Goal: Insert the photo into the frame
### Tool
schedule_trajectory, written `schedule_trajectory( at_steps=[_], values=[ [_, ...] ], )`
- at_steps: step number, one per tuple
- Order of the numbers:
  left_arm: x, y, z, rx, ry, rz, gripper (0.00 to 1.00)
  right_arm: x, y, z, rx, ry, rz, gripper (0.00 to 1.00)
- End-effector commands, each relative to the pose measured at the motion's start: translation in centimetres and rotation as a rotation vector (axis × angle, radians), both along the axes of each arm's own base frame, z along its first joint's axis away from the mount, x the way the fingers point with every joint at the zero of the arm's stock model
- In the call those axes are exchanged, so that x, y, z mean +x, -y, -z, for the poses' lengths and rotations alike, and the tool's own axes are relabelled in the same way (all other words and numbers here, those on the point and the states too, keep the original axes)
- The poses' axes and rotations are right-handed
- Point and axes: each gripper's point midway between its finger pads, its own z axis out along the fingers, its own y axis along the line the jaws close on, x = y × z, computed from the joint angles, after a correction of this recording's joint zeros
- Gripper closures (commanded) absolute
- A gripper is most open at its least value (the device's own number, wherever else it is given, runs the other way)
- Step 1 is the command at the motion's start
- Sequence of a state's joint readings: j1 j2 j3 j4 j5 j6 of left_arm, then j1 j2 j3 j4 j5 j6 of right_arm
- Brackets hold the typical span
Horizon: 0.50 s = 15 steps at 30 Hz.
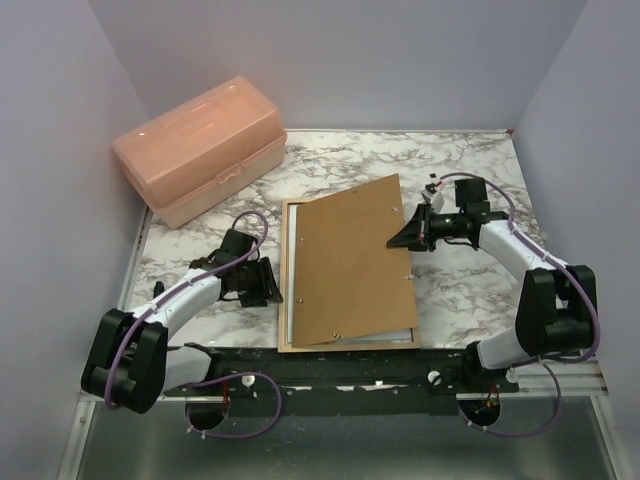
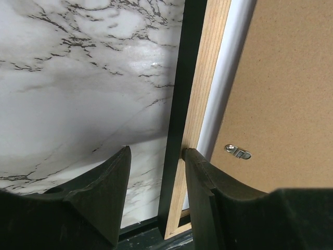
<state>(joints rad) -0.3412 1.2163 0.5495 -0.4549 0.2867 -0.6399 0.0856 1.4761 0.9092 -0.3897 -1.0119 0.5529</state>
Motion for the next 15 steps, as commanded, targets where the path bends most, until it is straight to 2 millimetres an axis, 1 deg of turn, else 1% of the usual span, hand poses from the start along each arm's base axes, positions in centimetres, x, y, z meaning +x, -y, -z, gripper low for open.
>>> schedule_trajectory(
  at_steps=[1,6,15],
  values=[
    [0.5,-0.7,0.4,0.043,0.01,0.0,0.53,0.5,-0.7,-1.7,0.08,0.045,-0.04,1.0],
    [0.5,-0.7,0.4,0.044,0.009,0.0,0.53,0.9,-0.9,-1.4,0.082,0.045,-0.045,1.0],
    [0.6,-0.7,0.4,0.045,0.01,0.001,0.54,0.6,-1.6,0.2,0.081,0.017,-0.065,1.0]
  ],
)
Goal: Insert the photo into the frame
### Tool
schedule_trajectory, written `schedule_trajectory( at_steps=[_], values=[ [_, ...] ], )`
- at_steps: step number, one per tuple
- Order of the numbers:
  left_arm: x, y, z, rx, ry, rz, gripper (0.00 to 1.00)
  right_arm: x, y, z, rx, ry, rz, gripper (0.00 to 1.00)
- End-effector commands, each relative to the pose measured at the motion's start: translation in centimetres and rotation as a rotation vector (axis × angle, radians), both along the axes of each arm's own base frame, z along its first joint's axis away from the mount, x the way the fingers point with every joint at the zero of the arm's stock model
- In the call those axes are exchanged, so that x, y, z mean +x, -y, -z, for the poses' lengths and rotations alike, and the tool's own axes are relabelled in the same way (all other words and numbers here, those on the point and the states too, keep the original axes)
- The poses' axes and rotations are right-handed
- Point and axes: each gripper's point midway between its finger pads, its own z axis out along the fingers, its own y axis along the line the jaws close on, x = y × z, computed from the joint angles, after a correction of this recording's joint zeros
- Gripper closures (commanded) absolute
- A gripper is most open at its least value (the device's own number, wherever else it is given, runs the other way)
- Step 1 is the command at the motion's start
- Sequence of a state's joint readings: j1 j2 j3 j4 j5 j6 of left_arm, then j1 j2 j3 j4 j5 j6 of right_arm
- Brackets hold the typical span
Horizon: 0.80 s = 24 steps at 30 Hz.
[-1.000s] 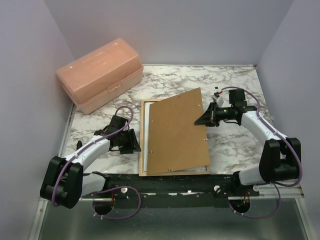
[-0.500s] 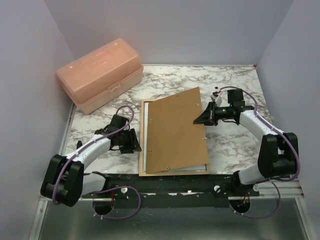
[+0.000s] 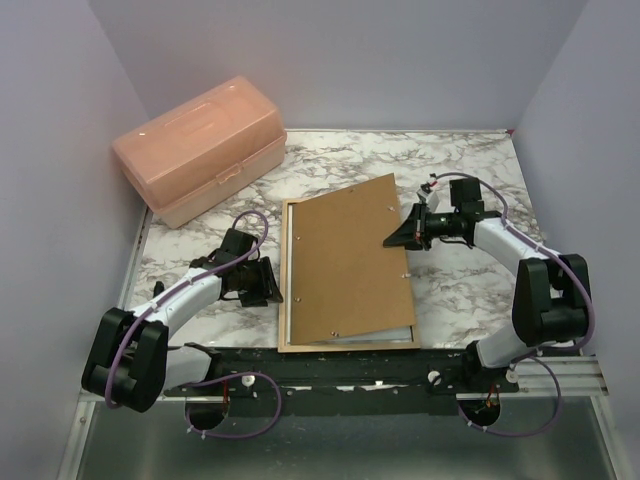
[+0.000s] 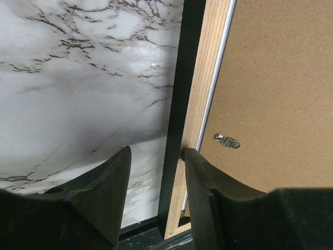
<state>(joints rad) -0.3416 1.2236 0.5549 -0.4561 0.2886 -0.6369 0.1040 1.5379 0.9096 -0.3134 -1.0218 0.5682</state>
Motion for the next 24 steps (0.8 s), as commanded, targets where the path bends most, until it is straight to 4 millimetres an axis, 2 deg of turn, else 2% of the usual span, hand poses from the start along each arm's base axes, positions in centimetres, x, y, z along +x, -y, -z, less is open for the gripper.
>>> schedule_trajectory(
  at_steps=[1,8,17,19,24],
  values=[
    [0.5,-0.7,0.4,0.044,0.011,-0.001,0.54,-0.3,-1.0,-0.7,0.066,0.014,-0.047,1.0],
    [0.6,-0.5,0.5,0.035,0.007,0.006,0.55,-0.7,-1.5,0.6,0.06,-0.008,-0.056,1.0],
    [0.5,-0.4,0.6,0.032,0.004,0.012,0.56,-0.8,-1.3,3.6,-0.016,-0.055,-0.054,1.0],
    [0.5,-0.4,0.6,0.031,0.005,0.014,0.56,-0.7,-1.2,4.3,-0.039,-0.066,-0.049,0.93],
    [0.5,-0.3,0.6,0.029,0.006,0.017,0.56,-0.6,-0.8,5.5,-0.097,-0.086,-0.042,0.64]
  ],
)
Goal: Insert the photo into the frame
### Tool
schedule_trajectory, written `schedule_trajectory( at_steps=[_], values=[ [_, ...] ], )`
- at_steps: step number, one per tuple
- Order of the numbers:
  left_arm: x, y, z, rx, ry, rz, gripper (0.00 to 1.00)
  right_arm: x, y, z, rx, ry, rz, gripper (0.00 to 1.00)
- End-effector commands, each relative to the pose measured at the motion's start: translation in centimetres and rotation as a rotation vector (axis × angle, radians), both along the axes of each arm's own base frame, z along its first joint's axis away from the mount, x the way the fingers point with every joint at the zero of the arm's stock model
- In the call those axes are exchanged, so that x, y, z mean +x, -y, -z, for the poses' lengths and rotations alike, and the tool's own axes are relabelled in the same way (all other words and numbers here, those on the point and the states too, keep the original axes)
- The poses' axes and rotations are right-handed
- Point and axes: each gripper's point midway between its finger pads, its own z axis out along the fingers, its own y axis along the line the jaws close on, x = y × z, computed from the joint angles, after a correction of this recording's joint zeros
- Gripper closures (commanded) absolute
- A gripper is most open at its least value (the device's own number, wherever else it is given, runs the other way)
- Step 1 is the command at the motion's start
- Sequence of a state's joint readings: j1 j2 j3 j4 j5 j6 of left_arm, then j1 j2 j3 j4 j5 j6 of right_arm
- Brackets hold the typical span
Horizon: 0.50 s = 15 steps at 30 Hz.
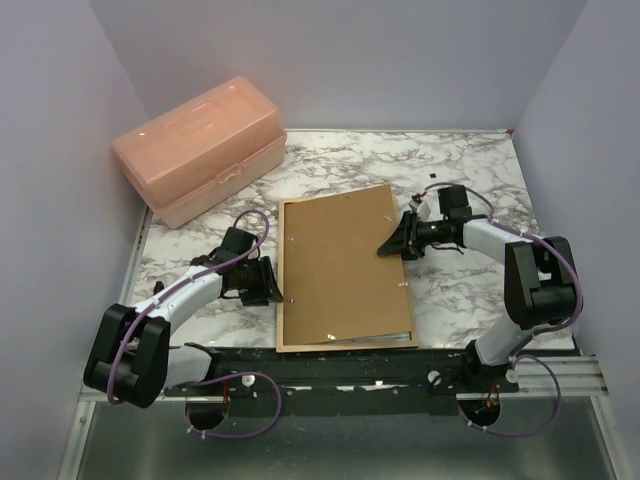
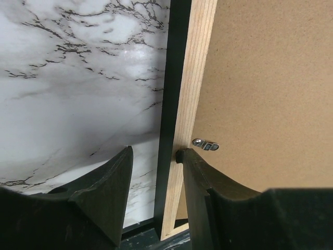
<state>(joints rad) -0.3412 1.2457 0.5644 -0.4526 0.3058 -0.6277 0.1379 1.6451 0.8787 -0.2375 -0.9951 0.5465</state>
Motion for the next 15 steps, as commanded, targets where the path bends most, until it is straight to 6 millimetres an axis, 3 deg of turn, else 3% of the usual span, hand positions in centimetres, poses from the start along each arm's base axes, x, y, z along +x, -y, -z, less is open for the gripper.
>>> schedule_trajectory(
  at_steps=[1,15],
  values=[
    [0.5,-0.6,0.5,0.037,0.017,0.002,0.56,-0.6,0.0,1.7,-0.072,-0.043,-0.015,0.6],
    [0.4,-0.5,0.7,0.031,0.014,0.007,0.56,0.3,-0.1,3.6,-0.281,-0.01,-0.028,0.26]
  ],
)
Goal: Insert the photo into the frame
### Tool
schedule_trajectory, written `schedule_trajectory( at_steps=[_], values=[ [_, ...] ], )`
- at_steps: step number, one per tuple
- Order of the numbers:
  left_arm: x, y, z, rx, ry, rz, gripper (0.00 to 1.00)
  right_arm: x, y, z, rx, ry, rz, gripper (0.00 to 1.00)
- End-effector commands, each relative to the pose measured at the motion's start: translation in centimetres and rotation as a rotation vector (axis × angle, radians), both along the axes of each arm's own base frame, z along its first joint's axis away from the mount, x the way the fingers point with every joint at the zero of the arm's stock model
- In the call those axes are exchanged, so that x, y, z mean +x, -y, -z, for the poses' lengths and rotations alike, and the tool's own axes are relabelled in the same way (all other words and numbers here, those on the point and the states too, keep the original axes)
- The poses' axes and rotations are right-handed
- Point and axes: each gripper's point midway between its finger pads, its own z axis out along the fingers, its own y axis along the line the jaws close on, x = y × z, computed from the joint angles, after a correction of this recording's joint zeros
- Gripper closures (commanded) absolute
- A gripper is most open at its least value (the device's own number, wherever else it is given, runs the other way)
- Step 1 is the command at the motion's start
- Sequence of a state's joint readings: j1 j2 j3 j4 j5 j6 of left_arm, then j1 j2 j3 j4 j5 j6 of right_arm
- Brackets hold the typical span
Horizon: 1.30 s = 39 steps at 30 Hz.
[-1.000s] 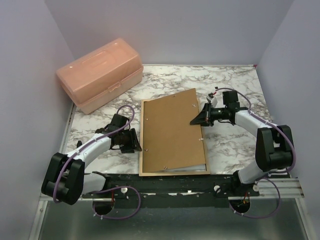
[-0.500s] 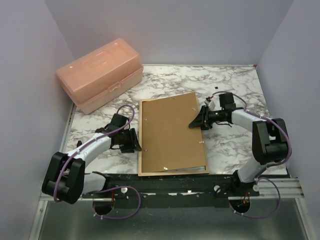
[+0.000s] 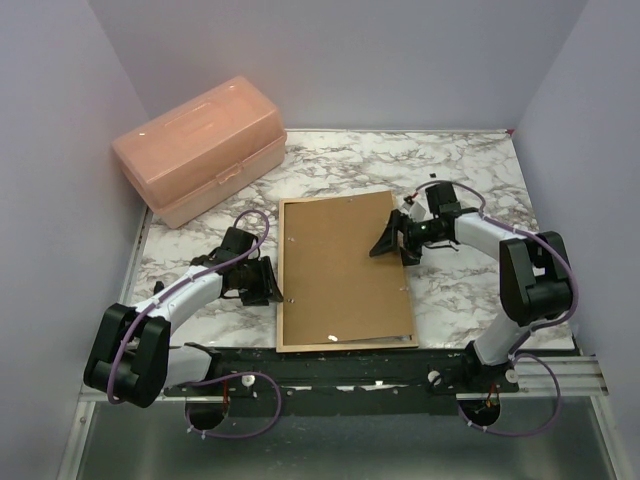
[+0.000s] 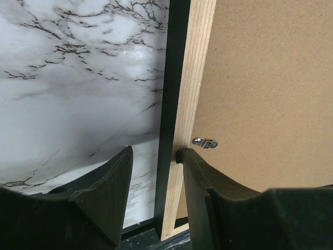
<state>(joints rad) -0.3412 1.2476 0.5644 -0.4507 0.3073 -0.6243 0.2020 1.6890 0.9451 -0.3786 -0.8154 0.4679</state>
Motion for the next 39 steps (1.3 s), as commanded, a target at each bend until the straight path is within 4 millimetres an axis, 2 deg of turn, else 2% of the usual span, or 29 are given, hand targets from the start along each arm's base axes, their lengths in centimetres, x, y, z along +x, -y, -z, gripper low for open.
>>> schedule_trajectory(
  at_steps=[1,9,18,29,37,39],
  values=[
    [0.4,-0.5,0.6,0.031,0.014,0.003,0.56,0.4,0.0,1.0,-0.112,0.013,-0.016,0.24],
    [0.4,-0.5,0.6,0.032,0.016,0.004,0.55,0.9,1.2,2.2,-0.349,0.053,0.029,0.08],
    [0.3,-0.6,0.6,0.034,0.016,0.005,0.55,0.9,2.0,2.8,-0.526,0.083,0.054,0.05],
    [0.4,-0.7,0.2,0.038,0.028,0.001,0.53,1.1,2.4,1.7,-0.624,0.128,0.076,0.03],
    [0.5,-0.7,0.2,0.042,0.03,-0.001,0.52,1.2,4.1,0.7,-0.714,0.152,0.133,0.0],
    [0.5,-0.8,0.2,0.043,0.03,-0.002,0.52,1.3,3.4,0.2,-0.669,0.174,0.129,0.0]
  ],
)
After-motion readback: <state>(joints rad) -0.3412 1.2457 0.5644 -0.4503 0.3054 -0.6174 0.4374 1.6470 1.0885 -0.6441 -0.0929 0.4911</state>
